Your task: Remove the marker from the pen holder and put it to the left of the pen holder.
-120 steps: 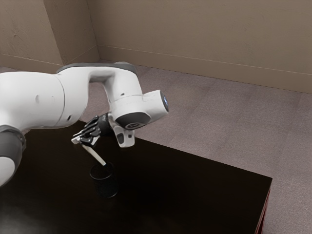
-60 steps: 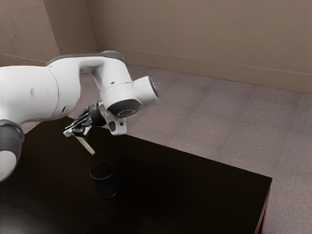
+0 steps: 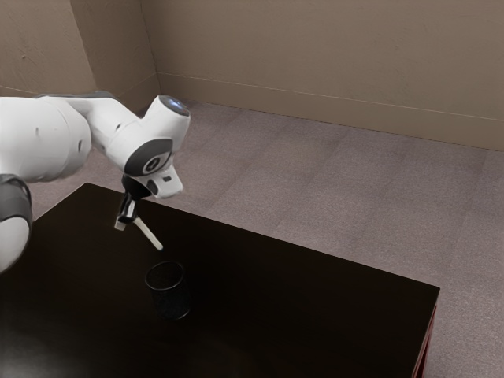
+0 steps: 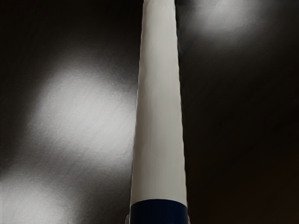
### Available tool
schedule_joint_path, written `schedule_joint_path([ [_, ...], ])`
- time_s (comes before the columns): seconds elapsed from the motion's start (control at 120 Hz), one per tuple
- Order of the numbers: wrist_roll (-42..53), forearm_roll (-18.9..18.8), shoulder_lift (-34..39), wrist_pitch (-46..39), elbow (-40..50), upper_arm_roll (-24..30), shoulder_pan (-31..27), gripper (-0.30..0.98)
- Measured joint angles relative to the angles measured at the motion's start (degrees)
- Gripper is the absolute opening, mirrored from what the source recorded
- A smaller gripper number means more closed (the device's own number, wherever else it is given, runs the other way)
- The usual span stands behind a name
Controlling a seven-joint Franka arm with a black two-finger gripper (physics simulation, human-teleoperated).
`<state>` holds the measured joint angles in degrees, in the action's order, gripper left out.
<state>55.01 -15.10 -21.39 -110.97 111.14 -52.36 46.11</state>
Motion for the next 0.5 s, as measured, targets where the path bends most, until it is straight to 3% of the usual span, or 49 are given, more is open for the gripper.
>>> schedule_joint_path([
  [0.5,12.33,17.06,-0.19,-12.12,5.27,-5.25,-2.54,-0.06],
])
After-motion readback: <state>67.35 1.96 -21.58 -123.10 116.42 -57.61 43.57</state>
